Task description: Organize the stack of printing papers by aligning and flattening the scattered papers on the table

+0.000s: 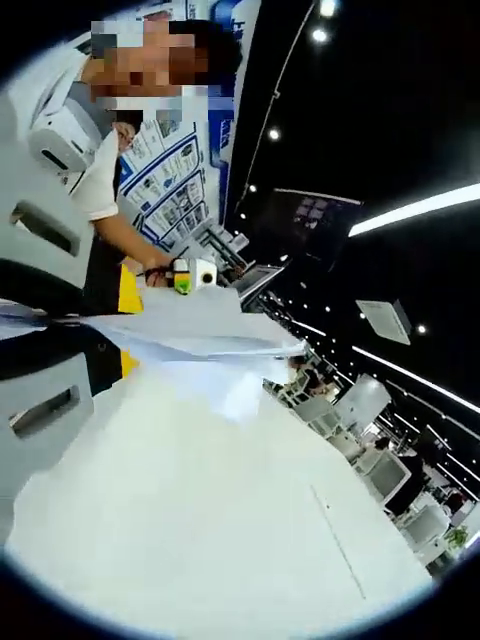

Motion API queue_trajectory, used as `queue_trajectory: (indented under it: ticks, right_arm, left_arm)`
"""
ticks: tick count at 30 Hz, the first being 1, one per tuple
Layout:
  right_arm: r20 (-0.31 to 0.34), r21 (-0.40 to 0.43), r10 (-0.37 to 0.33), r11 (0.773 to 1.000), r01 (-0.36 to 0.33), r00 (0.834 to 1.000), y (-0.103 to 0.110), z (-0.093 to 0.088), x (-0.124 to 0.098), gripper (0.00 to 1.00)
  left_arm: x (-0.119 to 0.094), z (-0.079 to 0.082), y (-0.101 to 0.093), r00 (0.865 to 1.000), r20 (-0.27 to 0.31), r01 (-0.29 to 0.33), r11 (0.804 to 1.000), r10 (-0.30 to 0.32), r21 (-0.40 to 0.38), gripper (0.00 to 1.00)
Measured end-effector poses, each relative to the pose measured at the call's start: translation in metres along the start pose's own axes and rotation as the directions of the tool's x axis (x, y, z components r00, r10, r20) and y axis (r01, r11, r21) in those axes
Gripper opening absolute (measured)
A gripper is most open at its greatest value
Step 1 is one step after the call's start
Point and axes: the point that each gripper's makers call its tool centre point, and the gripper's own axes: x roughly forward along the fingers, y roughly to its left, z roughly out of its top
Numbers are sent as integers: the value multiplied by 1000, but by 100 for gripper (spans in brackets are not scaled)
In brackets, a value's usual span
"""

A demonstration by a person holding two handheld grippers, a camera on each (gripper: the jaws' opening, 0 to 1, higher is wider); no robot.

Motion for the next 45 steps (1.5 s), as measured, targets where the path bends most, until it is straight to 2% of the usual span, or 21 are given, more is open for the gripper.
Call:
queue_trajectory:
  ticks: [1,5,6,7,8,10,12,13,15,17,21,23,25,26,28,30,32,38,42,43,45]
  right_arm:
    - [-5,4,-10,1000,10,1000,-4,-1,0,0]
    - [-22,-55,-52,997,50,998,-16,-3,2,0]
    - [-30,-81,-66,995,63,997,-19,-5,3,0]
    - [-32,-98,-78,992,74,996,-24,-3,2,0]
    - [-43,-140,-93,986,86,995,-28,-4,1,0]
    - [-45,-201,-111,975,99,993,-35,-2,-1,0]
    - [-48,-230,-113,968,100,992,-36,-1,-2,0]
    - [-45,-252,-117,962,102,992,-36,-1,-2,0]
    - [-56,-338,-139,935,112,989,-39,-2,-2,0]
    - [-64,-385,-158,915,122,985,-43,-4,-1,0]
    - [-72,-421,-181,897,135,981,-49,-7,-1,0]
    - [-72,-464,-193,875,139,978,-54,-9,-2,0]
    - [-71,-477,-200,867,143,977,-56,-9,-3,0]
    - [-70,-506,-212,850,148,975,-59,-9,-4,0]
    - [-75,-541,-218,828,144,973,-61,-10,-4,0]
    - [-81,-569,-229,810,143,970,-65,-11,-4,0]
    - [-83,-584,-234,799,143,969,-67,-12,-4,0]
    - [-91,-612,-245,778,140,965,-72,-18,-4,0]
    - [-111,-606,-266,782,147,958,-77,-21,-3,0]
    - [-113,-602,-267,785,148,957,-78,-21,-3,0]
    - [-114,-592,-267,792,150,957,-78,-21,-4,0]
  left_arm:
    - [1,-1,3,1000,-1,-8,1000,8,0,6]
    - [3,-3,18,999,-18,-47,994,49,103,6]
    - [3,-6,24,996,-40,-72,981,80,177,6]
    - [3,-5,26,996,-32,-77,971,86,226,6]
    - [3,-9,28,993,-52,-82,950,102,300,6]
    - [3,-6,27,995,-39,-76,937,95,341,6]
    - [3,-5,29,993,-41,-79,891,109,446,6]
    - [3,-5,31,992,-36,-91,881,121,465,6]
    - [4,-9,32,988,-50,-98,836,148,540,6]
    - [4,-11,38,980,-66,-112,795,188,596,6]
    - [5,-14,44,973,-75,-110,725,218,680,6]
    - [6,-16,45,972,-80,-98,688,221,719,6]
    - [6,-17,47,969,-80,-92,641,234,762,6]
    - [7,-18,48,969,-80,-87,622,235,778,6]
    - [8,-19,50,965,-85,-86,609,247,788,6]
    - [9,-21,54,960,-90,-86,587,264,805,6]
    - [10,-24,57,956,-95,-83,569,277,818,6]
    - [11,-28,63,951,-107,-83,573,290,815,6]
    - [13,-33,67,939,-122,-81,549,322,832,6]
    - [13,-33,67,938,-122,-81,548,323,833,6]
    - [12,-34,67,938,-123,-85,559,324,825,6]
